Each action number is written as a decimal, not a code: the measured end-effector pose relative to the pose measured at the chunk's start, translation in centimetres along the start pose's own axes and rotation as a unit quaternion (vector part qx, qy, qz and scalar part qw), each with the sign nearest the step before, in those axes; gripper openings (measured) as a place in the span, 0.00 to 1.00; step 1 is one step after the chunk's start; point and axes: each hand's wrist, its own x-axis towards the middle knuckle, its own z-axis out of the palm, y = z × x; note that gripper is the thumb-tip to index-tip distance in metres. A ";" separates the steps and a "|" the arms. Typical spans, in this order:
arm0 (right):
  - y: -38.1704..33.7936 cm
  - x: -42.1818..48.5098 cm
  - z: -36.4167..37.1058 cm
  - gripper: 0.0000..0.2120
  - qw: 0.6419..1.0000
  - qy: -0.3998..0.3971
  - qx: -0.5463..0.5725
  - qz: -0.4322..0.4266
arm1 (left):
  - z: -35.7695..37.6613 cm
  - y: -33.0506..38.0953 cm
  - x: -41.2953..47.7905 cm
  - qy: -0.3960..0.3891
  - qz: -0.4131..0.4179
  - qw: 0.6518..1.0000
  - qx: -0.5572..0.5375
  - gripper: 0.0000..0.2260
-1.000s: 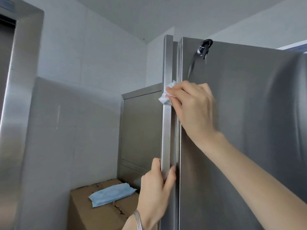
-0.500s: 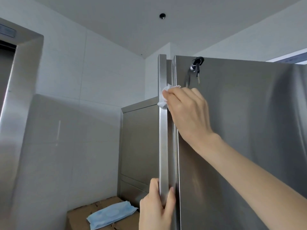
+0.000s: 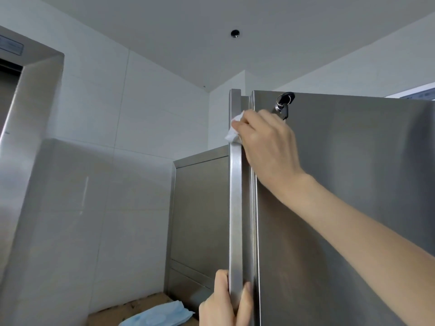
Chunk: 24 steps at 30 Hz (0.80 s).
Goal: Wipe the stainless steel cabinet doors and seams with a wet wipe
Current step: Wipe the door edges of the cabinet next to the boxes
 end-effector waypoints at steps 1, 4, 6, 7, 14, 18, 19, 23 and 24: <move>0.3 0.6 -0.1 0.12 1.000 -0.022 0.000 -0.004 | -0.1 0.1 0.0 0.000 0.003 1.000 0.006 0.09; 1.5 4.9 0.6 0.15 0.997 -0.070 -0.010 0.043 | -0.1 0.6 -0.2 0.008 -0.008 1.000 -0.015 0.12; 1.6 6.3 0.7 0.13 0.995 -0.071 -0.009 0.069 | -0.2 0.6 -0.3 0.032 -0.009 0.999 -0.031 0.21; 1.3 5.7 0.4 0.12 0.995 -0.067 -0.001 0.067 | -0.3 0.4 -0.4 0.038 -0.004 0.999 -0.031 0.24; -0.6 -8.5 -2.1 0.12 0.993 0.008 0.101 -0.052 | -0.4 -0.5 -2.4 0.003 0.006 1.000 -0.024 0.12; -0.2 -6.8 -3.1 0.08 0.995 0.024 0.099 -0.022 | -0.4 -0.7 -3.7 0.010 0.002 1.000 -0.026 0.10; -0.2 -5.6 -3.1 0.08 0.995 0.020 0.096 -0.004 | -0.3 -0.6 -3.9 0.017 0.003 0.999 -0.030 0.10; -0.5 -1.5 -2.5 0.04 0.994 0.048 0.057 0.074 | -0.3 -0.3 -4.4 0.041 0.019 0.998 -0.045 0.16; -0.8 -1.2 -2.4 0.05 0.993 0.063 0.054 0.088 | -0.3 -0.3 -4.4 0.042 0.024 0.998 -0.044 0.15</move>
